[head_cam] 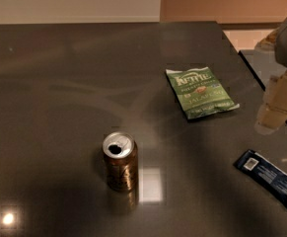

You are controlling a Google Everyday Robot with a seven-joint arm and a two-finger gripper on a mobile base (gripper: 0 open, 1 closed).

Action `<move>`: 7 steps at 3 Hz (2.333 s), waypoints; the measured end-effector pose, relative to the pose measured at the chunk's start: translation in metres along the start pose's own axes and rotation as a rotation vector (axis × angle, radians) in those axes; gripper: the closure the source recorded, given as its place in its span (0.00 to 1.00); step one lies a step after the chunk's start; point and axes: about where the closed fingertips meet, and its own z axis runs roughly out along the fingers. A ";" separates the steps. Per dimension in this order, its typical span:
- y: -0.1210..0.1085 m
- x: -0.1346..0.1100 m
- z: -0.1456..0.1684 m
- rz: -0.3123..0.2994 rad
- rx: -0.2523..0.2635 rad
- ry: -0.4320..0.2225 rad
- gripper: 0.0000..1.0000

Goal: Move green jalapeno chip bag near orange can

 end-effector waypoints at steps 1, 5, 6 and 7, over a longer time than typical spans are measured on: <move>0.000 0.000 0.000 0.000 0.002 0.000 0.00; -0.063 -0.011 0.072 0.243 0.064 -0.022 0.00; -0.074 -0.006 0.094 0.322 0.060 -0.013 0.00; -0.082 -0.005 0.115 0.368 0.049 -0.001 0.00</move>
Offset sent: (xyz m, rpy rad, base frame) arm 0.0418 0.0045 -0.0154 0.0548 -0.0487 -0.0685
